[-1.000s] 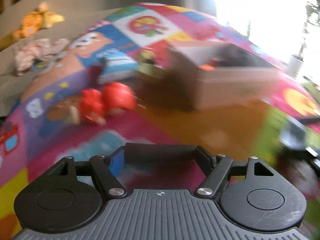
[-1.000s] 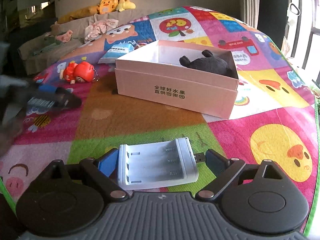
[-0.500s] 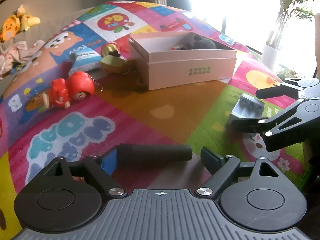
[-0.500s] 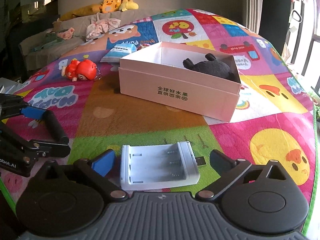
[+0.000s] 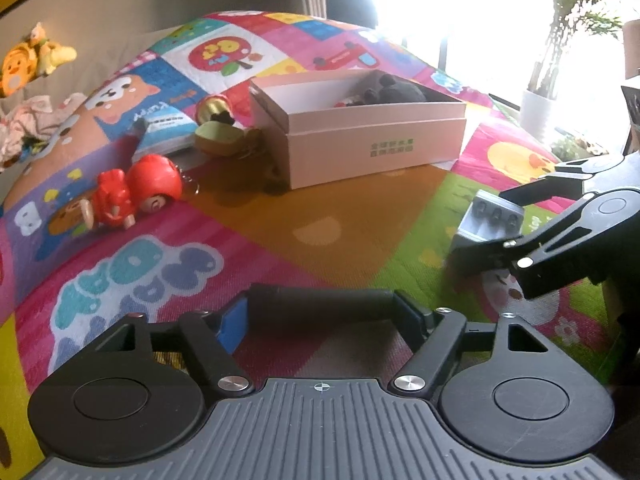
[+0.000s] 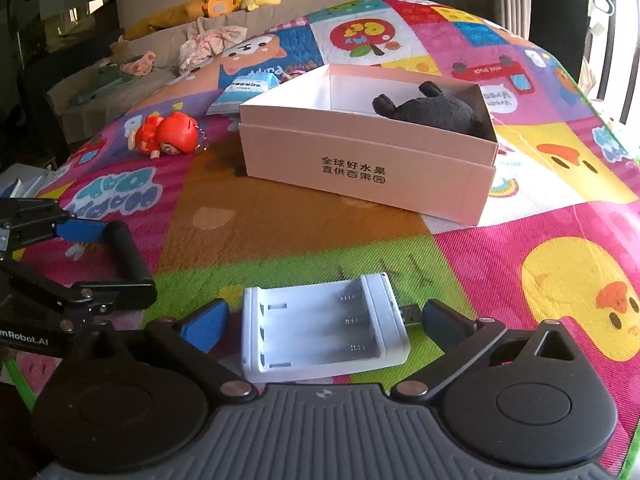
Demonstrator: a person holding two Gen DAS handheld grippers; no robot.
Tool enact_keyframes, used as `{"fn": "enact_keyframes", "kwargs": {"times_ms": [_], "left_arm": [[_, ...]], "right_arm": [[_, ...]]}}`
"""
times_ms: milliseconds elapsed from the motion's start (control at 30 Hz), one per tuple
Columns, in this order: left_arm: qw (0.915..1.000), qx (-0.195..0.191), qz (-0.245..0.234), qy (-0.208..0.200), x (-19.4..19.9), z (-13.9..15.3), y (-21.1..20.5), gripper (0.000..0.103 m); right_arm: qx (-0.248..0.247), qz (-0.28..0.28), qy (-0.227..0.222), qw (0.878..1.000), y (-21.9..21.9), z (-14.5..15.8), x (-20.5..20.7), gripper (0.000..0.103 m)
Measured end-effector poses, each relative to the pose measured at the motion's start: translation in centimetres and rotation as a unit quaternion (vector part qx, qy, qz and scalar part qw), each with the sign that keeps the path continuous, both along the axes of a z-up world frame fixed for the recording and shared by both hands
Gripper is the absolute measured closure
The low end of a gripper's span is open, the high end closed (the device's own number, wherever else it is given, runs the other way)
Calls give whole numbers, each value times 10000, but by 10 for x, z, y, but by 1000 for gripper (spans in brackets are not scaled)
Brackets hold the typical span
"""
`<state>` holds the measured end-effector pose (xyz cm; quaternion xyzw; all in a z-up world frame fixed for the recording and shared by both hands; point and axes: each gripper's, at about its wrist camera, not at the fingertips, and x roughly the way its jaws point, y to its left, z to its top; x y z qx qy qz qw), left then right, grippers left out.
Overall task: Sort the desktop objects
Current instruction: 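Carry the white charger over the pink box and open the right gripper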
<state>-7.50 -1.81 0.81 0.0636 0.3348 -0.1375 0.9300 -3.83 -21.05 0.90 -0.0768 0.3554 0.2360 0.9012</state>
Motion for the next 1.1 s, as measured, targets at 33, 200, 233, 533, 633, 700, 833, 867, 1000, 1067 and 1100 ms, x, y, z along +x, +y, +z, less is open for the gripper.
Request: {"fn": "enact_keyframes", "kwargs": {"times_ms": [33, 200, 233, 533, 633, 700, 833, 867, 1000, 1067, 1100], "left_arm": [[10000, 9, -12, -1, 0, 0, 0, 24], [9998, -22, -143, -97, -5, 11, 1, 24], [9997, -44, -174, -190, -4, 18, 2, 24], [9830, 178, -305, -1799, 40, 99, -9, 24], [9878, 33, -323, -1520, 76, 94, -12, 24], [9895, -44, -387, -1388, 96, 84, -17, 24], [9906, -57, -220, -1348, 125, 68, -30, 17], [9923, -141, -154, -1219, 129, 65, -27, 17], [9926, -408, -80, -1142, 102, 60, 7, 7], [9936, -300, 37, -1092, 87, 54, 23, 6], [9941, -278, 126, -1039, 81, 50, 31, 6]], "right_arm": [[-14, -6, -35, 10000, 0, 1, -2, 10], [128, 162, 5, 9998, -6, 13, -6, 10], [158, 206, -75, 9996, -9, 21, -7, 10], [1128, -259, -1563, 9809, -65, 167, 8, 10], [1005, -403, -1769, 9783, -61, 179, 19, 10], [926, -347, -1776, 9791, -53, 181, 30, 10], [824, -149, -1529, 9847, -27, 175, 65, 10], [776, -160, -1469, 9860, -21, 173, 75, 10], [631, -300, -1144, 9910, -1, 157, 113, 10], [605, -355, -877, 9937, 8, 145, 135, 10], [599, -394, -749, 9946, 14, 139, 147, 10]]}}
